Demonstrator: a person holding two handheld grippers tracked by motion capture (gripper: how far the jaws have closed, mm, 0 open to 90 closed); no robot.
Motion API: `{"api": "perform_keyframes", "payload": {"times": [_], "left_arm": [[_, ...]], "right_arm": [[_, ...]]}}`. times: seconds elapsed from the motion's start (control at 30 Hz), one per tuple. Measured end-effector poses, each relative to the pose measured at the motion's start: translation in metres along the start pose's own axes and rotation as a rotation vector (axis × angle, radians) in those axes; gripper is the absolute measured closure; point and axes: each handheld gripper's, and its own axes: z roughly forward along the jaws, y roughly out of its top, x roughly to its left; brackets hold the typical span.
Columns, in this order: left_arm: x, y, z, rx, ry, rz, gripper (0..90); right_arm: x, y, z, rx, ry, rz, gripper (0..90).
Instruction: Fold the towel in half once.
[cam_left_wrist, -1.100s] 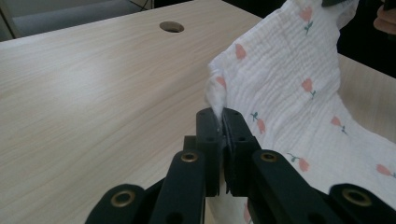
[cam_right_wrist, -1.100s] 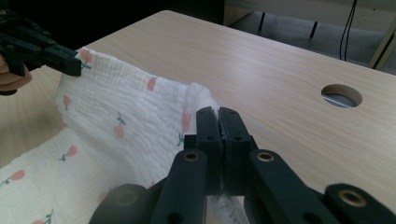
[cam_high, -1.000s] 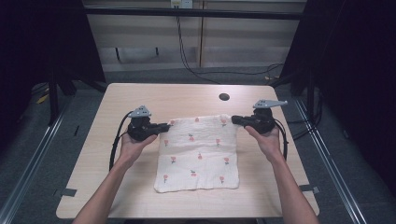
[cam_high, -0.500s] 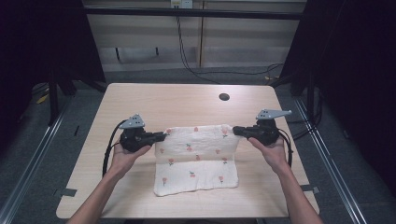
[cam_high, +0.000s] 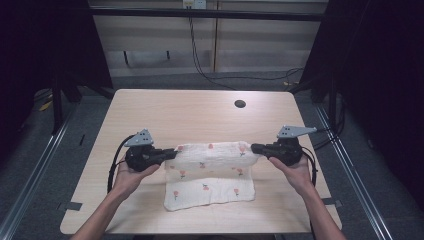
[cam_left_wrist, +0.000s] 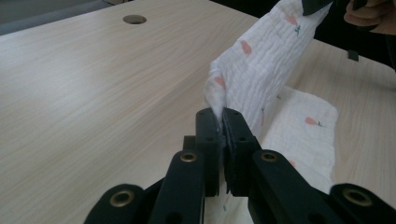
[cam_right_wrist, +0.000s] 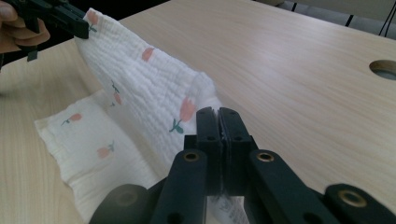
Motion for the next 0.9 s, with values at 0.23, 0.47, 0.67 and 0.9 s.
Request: {"api": "perform_keyframes", "payload": {"times": [0.23, 0.47, 0.67, 0.9], "left_arm": [[0.000, -0.020, 0.008, 0.077, -0.005, -0.004, 85.7], [-0.009, -0.029, 0.009, 0.113, -0.030, 0.028, 83.6], [-0.015, -0.039, 0.006, 0.130, -0.044, 0.029, 81.6], [-0.026, -0.050, 0.014, 0.178, -0.101, 0.044, 80.2]], "right_arm": [[0.001, -0.022, 0.004, 0.060, 0.003, 0.016, 87.8], [0.010, -0.035, 0.005, 0.104, 0.023, 0.004, 87.7], [0.017, -0.042, -0.001, 0.110, 0.036, 0.004, 87.6], [0.030, -0.057, 0.003, 0.146, 0.064, -0.010, 86.6]]}}
